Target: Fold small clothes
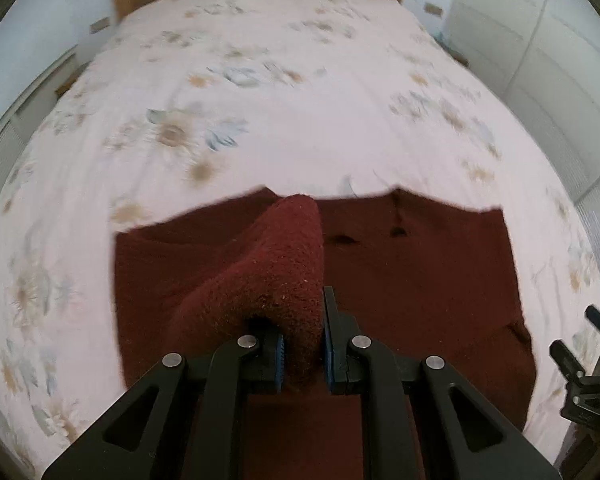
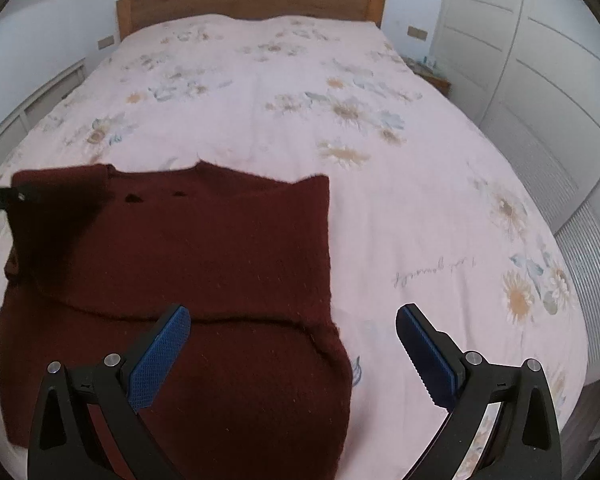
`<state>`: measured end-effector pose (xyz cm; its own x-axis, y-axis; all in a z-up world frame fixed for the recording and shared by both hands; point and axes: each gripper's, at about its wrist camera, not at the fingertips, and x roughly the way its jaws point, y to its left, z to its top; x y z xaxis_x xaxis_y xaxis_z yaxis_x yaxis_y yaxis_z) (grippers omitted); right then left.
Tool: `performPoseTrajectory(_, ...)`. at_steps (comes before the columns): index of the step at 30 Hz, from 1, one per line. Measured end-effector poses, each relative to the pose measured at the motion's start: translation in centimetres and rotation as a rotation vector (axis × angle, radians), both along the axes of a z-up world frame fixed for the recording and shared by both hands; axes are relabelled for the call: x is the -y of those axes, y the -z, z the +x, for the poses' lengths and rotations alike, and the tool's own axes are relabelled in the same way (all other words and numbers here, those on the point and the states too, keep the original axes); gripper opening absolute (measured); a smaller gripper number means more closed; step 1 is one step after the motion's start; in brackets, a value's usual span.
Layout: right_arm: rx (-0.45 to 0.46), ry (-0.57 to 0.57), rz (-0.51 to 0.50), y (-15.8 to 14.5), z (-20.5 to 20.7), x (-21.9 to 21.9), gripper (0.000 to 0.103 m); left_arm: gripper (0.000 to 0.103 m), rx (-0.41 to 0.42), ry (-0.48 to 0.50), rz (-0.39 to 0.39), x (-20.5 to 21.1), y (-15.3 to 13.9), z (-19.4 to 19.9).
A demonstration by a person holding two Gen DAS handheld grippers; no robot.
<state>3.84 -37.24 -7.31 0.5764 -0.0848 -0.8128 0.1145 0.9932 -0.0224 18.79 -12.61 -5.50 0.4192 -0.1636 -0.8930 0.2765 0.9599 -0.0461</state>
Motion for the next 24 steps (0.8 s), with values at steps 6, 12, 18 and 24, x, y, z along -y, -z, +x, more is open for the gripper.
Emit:
performPoseTrajectory(6,-0.039,0.001,0.024,1.5,-0.1,0.2,0.103,0.012,-0.032,0.022,0.109,1.9,5.6,0.4)
performPoseTrajectory(12,-0.066,0.007,0.047,2.7,-0.3,0.2,0.103,0.016,-0.047,0.071,0.222,1.5,8.5,-0.5)
performPoseTrajectory(18,-0.075,0.008,0.051,3.0,-0.8,0.2,0.103,0.055,-0.105,0.064,0.233,1.2,10.1,-0.4)
performPoseTrajectory(24,-0.071,0.013,0.054,2.7,-1.1,0.5,0.103,0.095,-0.16,0.069,0.161,0.4,9.5,-0.5)
